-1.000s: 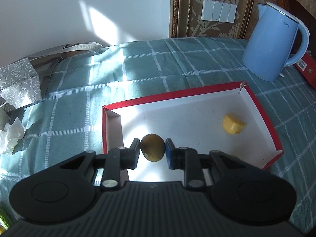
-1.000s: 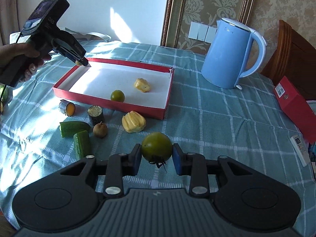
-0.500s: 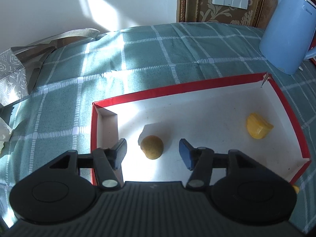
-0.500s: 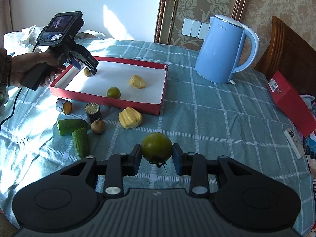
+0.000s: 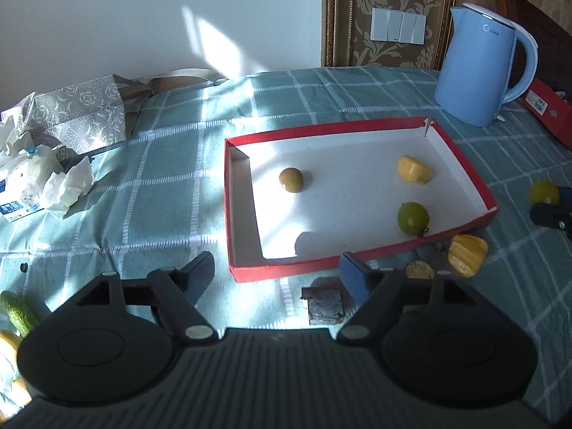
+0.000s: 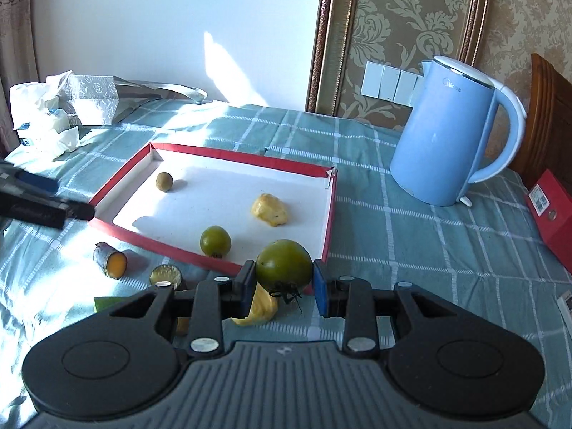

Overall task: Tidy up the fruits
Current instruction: 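Lower the dark green tomato into the tray and open the right gripper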

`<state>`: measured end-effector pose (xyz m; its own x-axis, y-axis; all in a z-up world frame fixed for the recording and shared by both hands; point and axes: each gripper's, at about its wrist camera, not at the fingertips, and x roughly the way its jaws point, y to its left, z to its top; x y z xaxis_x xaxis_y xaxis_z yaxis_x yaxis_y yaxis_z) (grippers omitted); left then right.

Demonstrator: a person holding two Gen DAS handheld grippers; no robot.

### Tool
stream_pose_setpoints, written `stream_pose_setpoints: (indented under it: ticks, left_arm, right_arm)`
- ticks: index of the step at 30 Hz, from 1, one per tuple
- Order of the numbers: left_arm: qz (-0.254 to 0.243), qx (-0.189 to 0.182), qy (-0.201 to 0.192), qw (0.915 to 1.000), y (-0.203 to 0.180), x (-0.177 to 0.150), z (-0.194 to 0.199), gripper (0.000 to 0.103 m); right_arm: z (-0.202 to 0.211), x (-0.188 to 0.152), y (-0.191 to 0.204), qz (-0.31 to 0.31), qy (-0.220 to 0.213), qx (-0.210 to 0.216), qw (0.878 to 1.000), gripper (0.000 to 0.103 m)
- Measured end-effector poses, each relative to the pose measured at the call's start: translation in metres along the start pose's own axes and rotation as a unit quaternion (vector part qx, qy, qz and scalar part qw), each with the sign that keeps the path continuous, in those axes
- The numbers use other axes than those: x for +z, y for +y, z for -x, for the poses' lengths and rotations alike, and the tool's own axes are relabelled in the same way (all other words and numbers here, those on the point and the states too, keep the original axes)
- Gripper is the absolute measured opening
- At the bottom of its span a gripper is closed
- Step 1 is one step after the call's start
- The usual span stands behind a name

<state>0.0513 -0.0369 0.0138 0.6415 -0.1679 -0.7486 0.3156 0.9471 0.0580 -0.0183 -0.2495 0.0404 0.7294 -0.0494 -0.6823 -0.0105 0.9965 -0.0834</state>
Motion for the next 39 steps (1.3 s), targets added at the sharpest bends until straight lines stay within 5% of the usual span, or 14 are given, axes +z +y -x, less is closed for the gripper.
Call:
stream_pose_setpoints:
  ticks: [11,19,21,25,33,39]
  left_arm:
    - [0.024,0.031,0.01,0.9992,0.023,-0.05,0.054,0.082]
    - [0.031,0.056,0.013,0.9979,0.036,-0.058,0.069,0.084]
    - [0.03,0.058,0.011,0.9978,0.037,-0.058,0.069,0.084]
    - [0.032,0.055,0.009,0.9979,0.038,-0.054,0.067,0.085]
    - [0.05,0.009,0.013,0.9986,0.032,-0.036,0.048,0.086]
    - [0.048,-0.013,0.025,0.9985,0.009,-0.021,0.026,0.088]
  right_arm:
    - [-0.107,0.032,-0.015,-0.027,0.032,0.006,0.999,0.032]
    - [-0.139,0.035,-0.013,-0.018,0.052,-0.005,0.998,0.033]
    - [-0.144,0.035,-0.013,-0.017,0.06,-0.006,0.998,0.041]
    - [-0.119,0.04,-0.017,-0.024,0.021,-0.015,0.999,0.07]
    - [-0.019,0.037,-0.024,-0.061,-0.05,0.008,0.997,0.071]
    - [0.029,-0.003,-0.015,-0.058,-0.036,0.005,0.998,0.071]
